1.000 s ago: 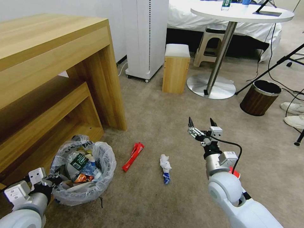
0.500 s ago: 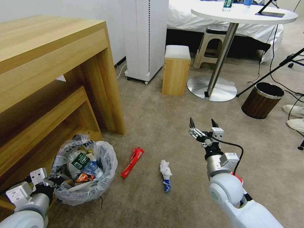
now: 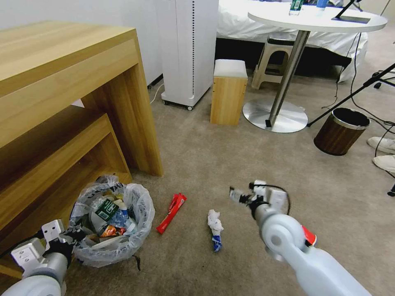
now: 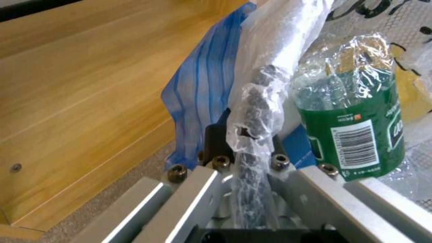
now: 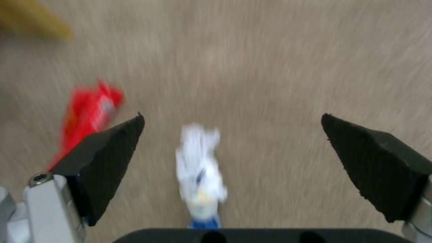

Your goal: Pick up the trash bin and place the garbage on the floor into it.

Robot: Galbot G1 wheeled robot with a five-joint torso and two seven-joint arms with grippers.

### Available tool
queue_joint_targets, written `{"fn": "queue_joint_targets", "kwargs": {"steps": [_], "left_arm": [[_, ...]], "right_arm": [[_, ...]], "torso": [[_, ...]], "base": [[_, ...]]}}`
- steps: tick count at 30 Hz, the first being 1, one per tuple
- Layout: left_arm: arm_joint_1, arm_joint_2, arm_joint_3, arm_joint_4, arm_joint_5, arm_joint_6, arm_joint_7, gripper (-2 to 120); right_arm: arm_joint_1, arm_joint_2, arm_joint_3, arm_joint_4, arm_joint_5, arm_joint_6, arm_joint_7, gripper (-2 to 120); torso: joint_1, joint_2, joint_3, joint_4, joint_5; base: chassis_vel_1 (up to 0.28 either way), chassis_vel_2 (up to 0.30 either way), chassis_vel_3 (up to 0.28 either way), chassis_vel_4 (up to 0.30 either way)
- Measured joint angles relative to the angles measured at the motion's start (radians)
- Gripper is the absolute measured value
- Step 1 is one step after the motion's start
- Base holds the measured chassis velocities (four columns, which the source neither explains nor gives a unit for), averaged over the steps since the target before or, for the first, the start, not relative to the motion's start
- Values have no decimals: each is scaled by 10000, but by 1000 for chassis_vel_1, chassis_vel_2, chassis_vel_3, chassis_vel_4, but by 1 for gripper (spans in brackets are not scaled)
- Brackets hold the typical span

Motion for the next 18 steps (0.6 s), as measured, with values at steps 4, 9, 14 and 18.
{"fn": "queue_joint_targets", "kwargs": {"steps": [4, 9, 14, 18], "left_arm": [[10, -122, 21, -37, 78, -43, 22, 0], [7, -245, 37, -41, 174, -134, 47, 0], [2, -308, 41, -77, 205, -165, 51, 0], [9, -359, 51, -103, 235, -197, 59, 0]], "right_arm": [[617, 412, -1023, -1155, 201, -261, 22, 100], [1337, 1143, -2089, -2739, 43, -468, -260, 100], [1671, 1614, -2653, -3825, -344, -458, -490, 100], [1812, 1892, -3067, -4444, -751, -313, -721, 100]], "torso": [[-1, 0, 0, -1, 1], [0, 0, 0, 0, 0], [0, 0, 0, 0, 0], [0, 0, 0, -1, 0]], "base": [[0, 0, 0, 0], [0, 0, 0, 0], [0, 0, 0, 0], [0, 0, 0, 0]]}}
